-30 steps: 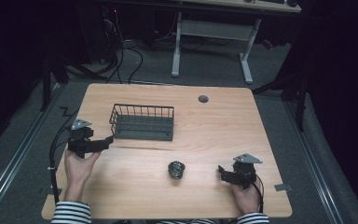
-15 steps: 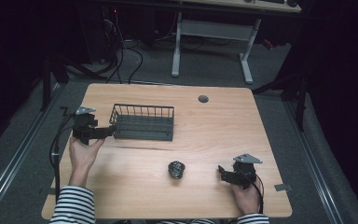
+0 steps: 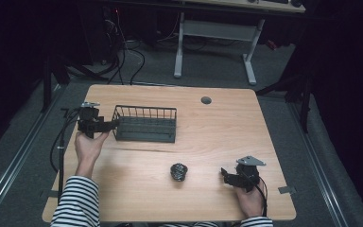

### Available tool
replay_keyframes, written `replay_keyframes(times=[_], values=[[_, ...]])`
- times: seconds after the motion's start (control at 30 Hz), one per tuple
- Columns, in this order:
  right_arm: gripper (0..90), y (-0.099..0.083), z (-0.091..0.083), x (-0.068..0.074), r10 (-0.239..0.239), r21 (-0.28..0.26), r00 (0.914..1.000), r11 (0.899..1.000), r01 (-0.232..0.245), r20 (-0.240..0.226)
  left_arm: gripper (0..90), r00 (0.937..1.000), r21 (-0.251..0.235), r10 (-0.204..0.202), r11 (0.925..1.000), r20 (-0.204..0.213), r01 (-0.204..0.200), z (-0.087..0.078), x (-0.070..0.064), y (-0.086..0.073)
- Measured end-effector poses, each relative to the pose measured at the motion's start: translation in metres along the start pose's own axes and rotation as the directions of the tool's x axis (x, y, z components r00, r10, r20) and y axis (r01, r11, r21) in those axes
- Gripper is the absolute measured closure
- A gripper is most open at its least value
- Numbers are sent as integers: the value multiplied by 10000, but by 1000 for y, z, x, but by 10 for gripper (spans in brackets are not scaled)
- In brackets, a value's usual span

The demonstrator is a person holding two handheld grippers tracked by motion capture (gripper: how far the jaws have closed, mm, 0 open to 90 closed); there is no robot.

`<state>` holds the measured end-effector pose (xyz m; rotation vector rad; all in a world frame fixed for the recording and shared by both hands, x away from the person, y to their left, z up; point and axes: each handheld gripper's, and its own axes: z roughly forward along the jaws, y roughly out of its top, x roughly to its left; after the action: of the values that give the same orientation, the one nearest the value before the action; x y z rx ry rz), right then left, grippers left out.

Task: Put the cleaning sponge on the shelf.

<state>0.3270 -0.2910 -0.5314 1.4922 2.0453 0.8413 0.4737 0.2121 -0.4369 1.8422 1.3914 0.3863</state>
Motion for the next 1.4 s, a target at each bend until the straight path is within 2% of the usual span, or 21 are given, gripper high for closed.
replay_keyframes(times=[0.13, 0.17, 0.3, 0.43, 0.63, 1.0, 1.13, 1.4], values=[[206, 0, 0, 0, 2, 1, 10000, 10000, -2, 1, 370, 9999, 111, 66, 9999, 151, -68, 7, -2, -1], [206, 0, 0, 0, 2, 1, 10000, 10000, -2, 0, 381, 9994, 76, -60, 10000, 339, 57, 10, -2, -1], [207, 0, 0, 0, -52, -5, 10000, 10000, 52, -32, 450, 9973, -3, -322, 9995, 658, 323, 12, 2, 0], [208, 0, 0, 0, -66, -8, 10000, 10000, 66, -55, 494, 9962, -98, -491, 9987, 714, 499, 13, 4, 1], [208, 0, 0, 0, -65, -7, 10000, 10000, 65, -57, 516, 9959, -219, -614, 9978, 663, 629, 14, 6, 2], [208, 0, 0, 0, -67, -10, 10000, 10000, 67, -56, 575, 9969, -232, -420, 9988, 665, 436, 16, 2, 0], [208, 0, 0, 0, -64, -9, 10000, 10000, 64, -58, 597, 9969, -205, -196, 9996, 760, 212, 21, -5, -1], [208, 0, 0, 0, -65, -6, 10000, 10000, 65, -61, 660, 9957, 31, -31, 10000, 926, 28, 32, -17, -4]])
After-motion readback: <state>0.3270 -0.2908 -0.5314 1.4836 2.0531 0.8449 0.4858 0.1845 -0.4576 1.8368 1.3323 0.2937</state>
